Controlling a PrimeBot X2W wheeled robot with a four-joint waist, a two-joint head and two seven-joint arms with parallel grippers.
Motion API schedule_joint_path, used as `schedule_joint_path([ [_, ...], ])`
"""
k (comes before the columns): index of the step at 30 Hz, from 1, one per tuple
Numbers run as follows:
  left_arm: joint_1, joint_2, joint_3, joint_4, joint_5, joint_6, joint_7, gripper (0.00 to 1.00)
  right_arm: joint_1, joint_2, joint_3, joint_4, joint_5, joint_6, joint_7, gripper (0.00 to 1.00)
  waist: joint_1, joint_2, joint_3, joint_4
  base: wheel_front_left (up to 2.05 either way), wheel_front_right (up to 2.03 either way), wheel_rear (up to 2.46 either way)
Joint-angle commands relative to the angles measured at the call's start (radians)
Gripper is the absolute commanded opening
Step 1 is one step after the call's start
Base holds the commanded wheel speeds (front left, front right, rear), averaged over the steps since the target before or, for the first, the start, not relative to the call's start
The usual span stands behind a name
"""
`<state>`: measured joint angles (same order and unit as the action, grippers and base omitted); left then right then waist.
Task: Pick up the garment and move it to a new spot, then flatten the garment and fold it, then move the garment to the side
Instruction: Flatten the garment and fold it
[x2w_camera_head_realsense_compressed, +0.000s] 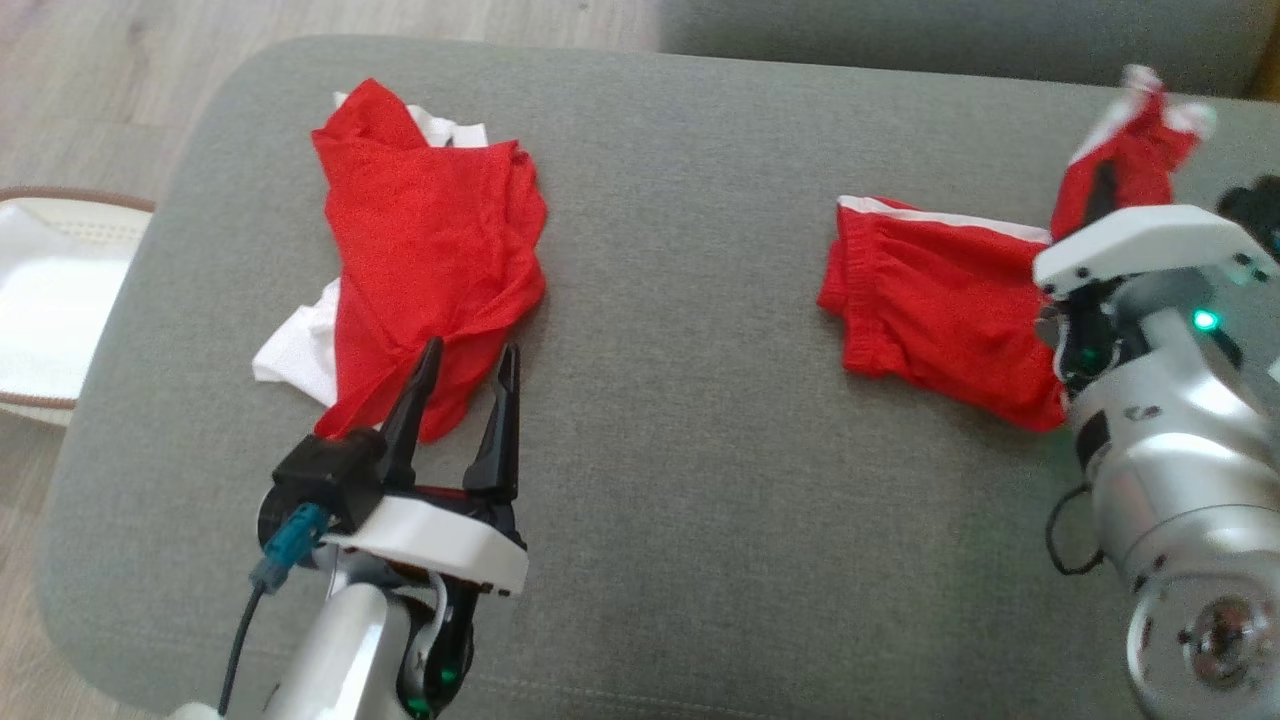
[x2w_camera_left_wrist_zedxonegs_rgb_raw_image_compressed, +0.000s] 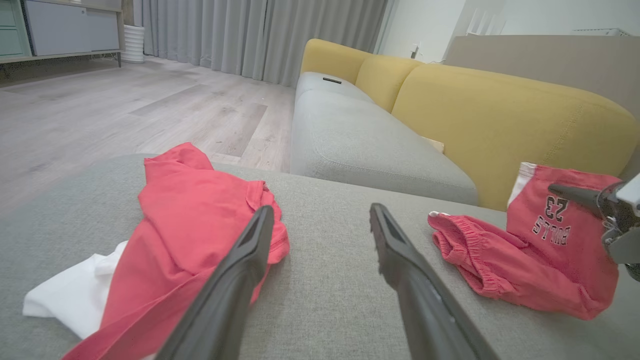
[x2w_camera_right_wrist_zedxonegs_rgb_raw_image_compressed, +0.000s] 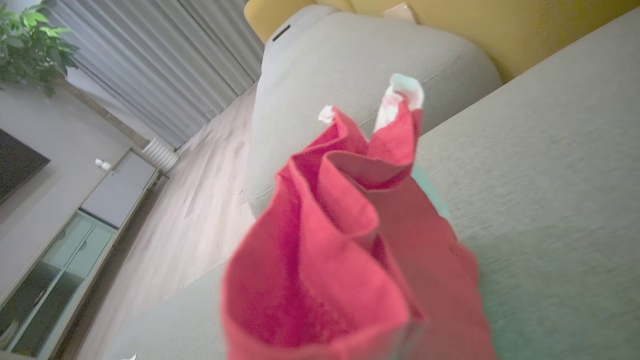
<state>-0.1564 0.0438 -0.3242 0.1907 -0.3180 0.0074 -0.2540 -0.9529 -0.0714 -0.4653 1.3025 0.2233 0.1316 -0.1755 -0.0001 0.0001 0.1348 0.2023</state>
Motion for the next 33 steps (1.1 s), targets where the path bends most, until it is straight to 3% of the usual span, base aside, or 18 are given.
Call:
schedule_joint_path([
  [1, -0.025, 0.006, 0.028, -0.029, 0.003, -0.005, -0.008, 1.0, -0.046, 0.021, 0.092, -0.019, 0.06, -0.001, 0.007, 0.0, 0.0001, -0.0001, -0.005, 0.011, 0.0, 0.0, 0.0],
  [6, -0.018, 0.006, 0.023, -0.027, 0.002, -0.004, -0.008, 1.0, 0.076, 0.021, 0.418, -0.14, 0.325, -0.001, 0.044, 0.0, 0.0001, -0.0001, -0.012, 0.024, 0.0, 0.0, 0.0],
  [10, -0.005, 0.006, 0.03, -0.026, 0.006, -0.001, -0.008, 1.0, 0.194, 0.021, 0.585, -0.266, 0.441, -0.001, 0.055, 0.0, 0.0001, -0.0001, -0.022, 0.024, 0.0, 0.0, 0.0],
  [14, 0.006, 0.006, 0.037, -0.027, 0.009, 0.0, -0.008, 1.0, 0.255, 0.021, 0.66, -0.31, 0.467, -0.001, 0.059, 0.0, 0.0001, -0.0001, -0.031, 0.022, 0.0, 0.0, 0.0],
  [23, 0.013, 0.006, 0.035, -0.029, 0.011, -0.002, -0.008, 1.0, 0.286, 0.021, 0.727, -0.358, 0.515, -0.001, 0.048, 0.0, 0.0001, -0.0001, -0.031, 0.017, 0.0, 0.0, 0.0],
  [28, 0.009, 0.006, 0.029, -0.027, 0.009, -0.001, -0.008, 1.0, 0.286, 0.021, 0.777, -0.324, 0.497, -0.001, 0.033, 0.0, 0.0001, -0.0001, -0.025, 0.017, 0.0, 0.0, 0.0],
  [29, 0.009, 0.006, 0.029, -0.026, 0.008, -0.001, -0.008, 1.0, 0.283, 0.021, 0.782, -0.315, 0.49, -0.001, 0.025, 0.74, 0.0001, -0.0001, -0.024, 0.017, 0.0, 0.0, 0.0],
  [30, 0.008, 0.006, 0.03, -0.026, 0.008, -0.001, -0.008, 1.0, 0.281, 0.021, 0.785, -0.308, 0.49, -0.001, 0.02, 1.0, 0.0001, -0.0001, -0.022, 0.018, 0.0, 0.0, 0.0],
  [33, 0.007, 0.006, 0.034, -0.026, 0.007, 0.0, -0.008, 1.0, 0.275, 0.021, 0.81, -0.306, 0.503, -0.001, 0.01, 1.0, 0.0001, -0.0001, -0.02, 0.017, 0.0, 0.0, 0.0],
])
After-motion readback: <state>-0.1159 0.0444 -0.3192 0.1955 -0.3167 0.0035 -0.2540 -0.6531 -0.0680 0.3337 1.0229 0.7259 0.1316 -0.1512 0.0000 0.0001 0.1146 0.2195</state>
